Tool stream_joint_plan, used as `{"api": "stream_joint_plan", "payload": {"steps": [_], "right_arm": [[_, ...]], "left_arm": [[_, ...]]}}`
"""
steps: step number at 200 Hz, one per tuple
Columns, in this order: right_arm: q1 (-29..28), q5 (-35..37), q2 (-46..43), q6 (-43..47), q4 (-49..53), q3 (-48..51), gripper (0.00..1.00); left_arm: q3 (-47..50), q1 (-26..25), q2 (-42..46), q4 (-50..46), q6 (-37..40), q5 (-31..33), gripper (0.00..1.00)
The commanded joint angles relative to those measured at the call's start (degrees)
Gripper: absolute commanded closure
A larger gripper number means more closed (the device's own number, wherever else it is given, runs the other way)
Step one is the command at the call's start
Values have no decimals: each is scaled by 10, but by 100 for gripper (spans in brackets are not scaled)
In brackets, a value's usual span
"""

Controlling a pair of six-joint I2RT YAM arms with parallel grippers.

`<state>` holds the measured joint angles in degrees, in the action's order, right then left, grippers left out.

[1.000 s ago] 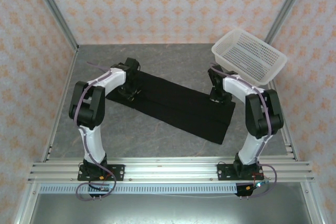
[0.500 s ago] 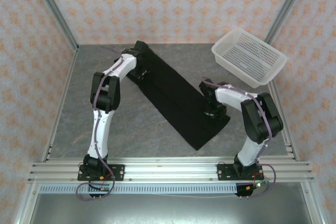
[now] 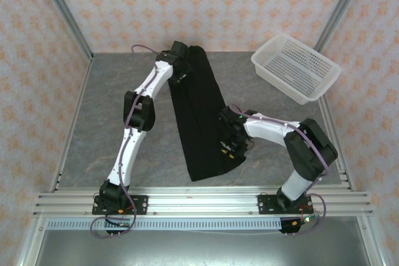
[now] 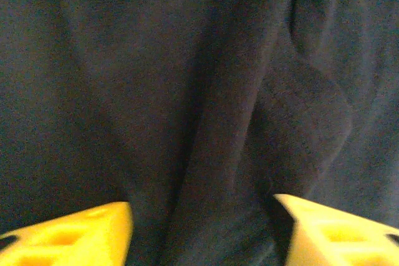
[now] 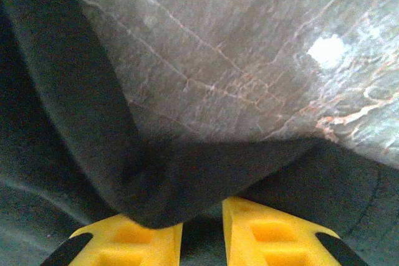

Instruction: Fold and stack the t-shirts

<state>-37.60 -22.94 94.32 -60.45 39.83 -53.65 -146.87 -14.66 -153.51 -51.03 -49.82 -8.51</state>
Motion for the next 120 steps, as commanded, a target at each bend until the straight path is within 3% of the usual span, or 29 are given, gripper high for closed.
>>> {"api": "stream_joint_plan", "payload": {"steps": [1,24,52,67,81,96,120], "right_arm": [[5,27,-33,-3,60,-35,71],[23,80,-61,80,135,-90,61],[89,48,-110,212,126,-67,50],[123,43,-119,282,150,-64,49],[151,40,-128,317,166,-56,48],[175,17,-136,332,153,-37,47],[182,-6,-131,336,129,-12,47]], "left_arm": [[64,0,125,-72,29,82,27],[234,-7,276,-47,28,76,26],[501,-47,436,-19,11,-63,31],[651,-92,518,3,-11,-153,32],[778,-150,577,42,-56,-196,32],[871,-216,629,112,-131,-208,31],[932,-281,646,186,-212,-201,30]]}}
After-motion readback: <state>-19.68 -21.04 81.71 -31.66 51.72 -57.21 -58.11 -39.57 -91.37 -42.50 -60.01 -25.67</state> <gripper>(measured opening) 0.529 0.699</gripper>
